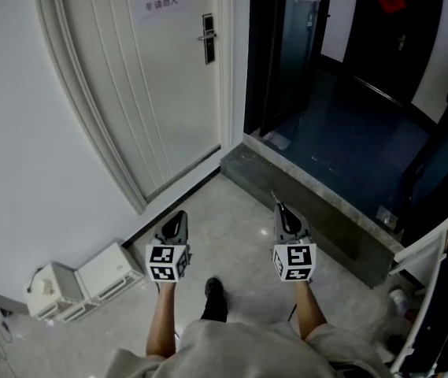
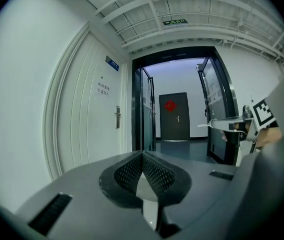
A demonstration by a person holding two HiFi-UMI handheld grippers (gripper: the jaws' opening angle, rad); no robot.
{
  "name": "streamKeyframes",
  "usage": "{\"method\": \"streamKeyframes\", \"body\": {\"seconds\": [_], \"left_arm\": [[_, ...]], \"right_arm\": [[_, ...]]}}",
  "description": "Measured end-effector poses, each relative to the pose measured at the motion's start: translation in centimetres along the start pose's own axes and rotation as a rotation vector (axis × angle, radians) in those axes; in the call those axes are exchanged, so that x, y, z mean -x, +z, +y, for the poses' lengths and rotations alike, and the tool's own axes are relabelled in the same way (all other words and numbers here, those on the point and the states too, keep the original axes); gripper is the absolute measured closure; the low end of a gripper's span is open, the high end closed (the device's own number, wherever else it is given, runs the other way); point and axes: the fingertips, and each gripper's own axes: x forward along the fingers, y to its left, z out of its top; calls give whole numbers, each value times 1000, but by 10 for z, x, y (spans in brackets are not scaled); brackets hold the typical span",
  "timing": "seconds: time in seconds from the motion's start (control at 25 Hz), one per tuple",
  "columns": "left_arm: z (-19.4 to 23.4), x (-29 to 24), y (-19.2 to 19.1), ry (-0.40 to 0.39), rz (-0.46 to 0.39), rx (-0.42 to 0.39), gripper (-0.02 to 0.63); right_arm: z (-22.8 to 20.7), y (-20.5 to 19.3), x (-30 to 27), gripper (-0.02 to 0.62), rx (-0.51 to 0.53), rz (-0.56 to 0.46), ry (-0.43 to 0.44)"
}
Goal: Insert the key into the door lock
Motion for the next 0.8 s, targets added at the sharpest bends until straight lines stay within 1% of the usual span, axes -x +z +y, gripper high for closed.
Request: {"method": "streamKeyframes", "body": {"seconds": [0.24, 0.44, 0.64, 0.8], "left_arm": [[78, -85, 32, -5, -18, -4, 589], [133, -149, 42, -3, -24, 6, 589], [169, -208, 49, -24, -27, 6, 589], [181, -245, 48, -50, -18, 5, 589]], "right_arm": [[3, 19, -112, 566, 8, -2, -9], [8, 28, -194, 566, 21, -7, -13], [3, 25, -257, 566, 26, 0, -29], [-5, 19, -289, 566, 22, 12, -47]]}}
